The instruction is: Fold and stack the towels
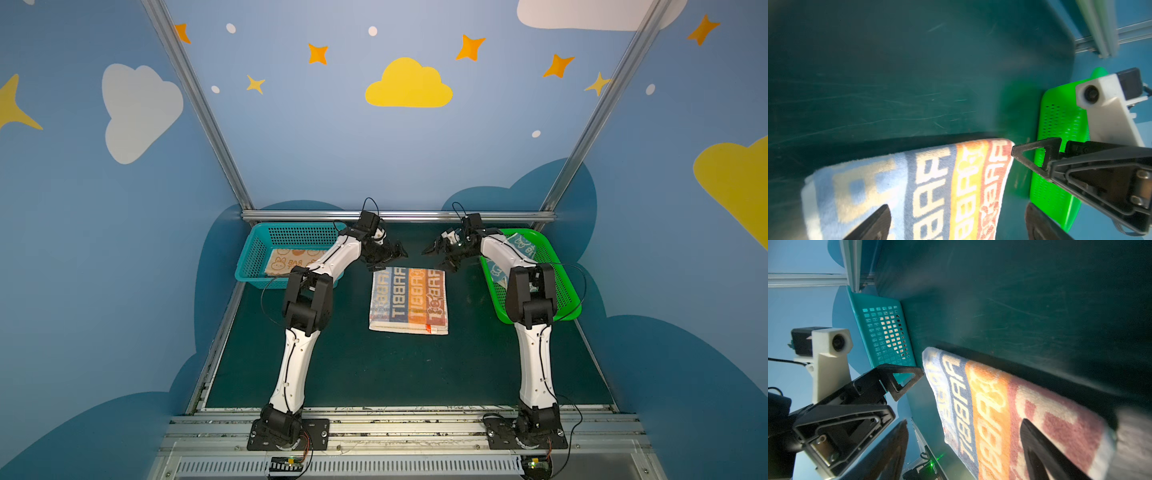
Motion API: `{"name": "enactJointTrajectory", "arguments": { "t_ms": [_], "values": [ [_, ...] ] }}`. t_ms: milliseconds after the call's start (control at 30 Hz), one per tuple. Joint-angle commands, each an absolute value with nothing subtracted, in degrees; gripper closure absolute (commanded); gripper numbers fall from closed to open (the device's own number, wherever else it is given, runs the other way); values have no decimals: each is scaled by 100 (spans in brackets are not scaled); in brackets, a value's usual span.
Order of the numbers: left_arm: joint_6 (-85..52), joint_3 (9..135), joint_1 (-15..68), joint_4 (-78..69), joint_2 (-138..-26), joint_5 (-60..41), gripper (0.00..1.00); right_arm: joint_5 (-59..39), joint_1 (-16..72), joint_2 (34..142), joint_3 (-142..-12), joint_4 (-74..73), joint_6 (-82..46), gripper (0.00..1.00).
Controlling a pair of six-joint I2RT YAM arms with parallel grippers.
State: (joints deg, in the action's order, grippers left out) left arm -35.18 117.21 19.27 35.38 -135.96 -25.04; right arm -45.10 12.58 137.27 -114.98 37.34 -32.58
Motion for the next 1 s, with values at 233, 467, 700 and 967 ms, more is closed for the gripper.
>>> {"name": "enactJointTrajectory", "arguments": {
  "t_ms": [233, 467, 700, 967],
  "values": [
    [-3329, 11036, 1643, 3299, -13790, -2338, 0, -4408, 1091, 14229, -11628, 3938, -2989, 16],
    [-3055, 11003, 1628, 3384, -13629, -2236, 0, -4162, 1002, 14194, -11994, 4658, -2369, 16],
    [-2471, 11566, 1883, 3792, -13261, -1778, 0, -3527, 1046, 13238, -11594, 4800, -1544, 16],
    [-1974, 11819, 1951, 4163, -13203, -1378, 0, -2570, 1180, 13911, -12531, 5799, -1142, 28]
  ]
}}
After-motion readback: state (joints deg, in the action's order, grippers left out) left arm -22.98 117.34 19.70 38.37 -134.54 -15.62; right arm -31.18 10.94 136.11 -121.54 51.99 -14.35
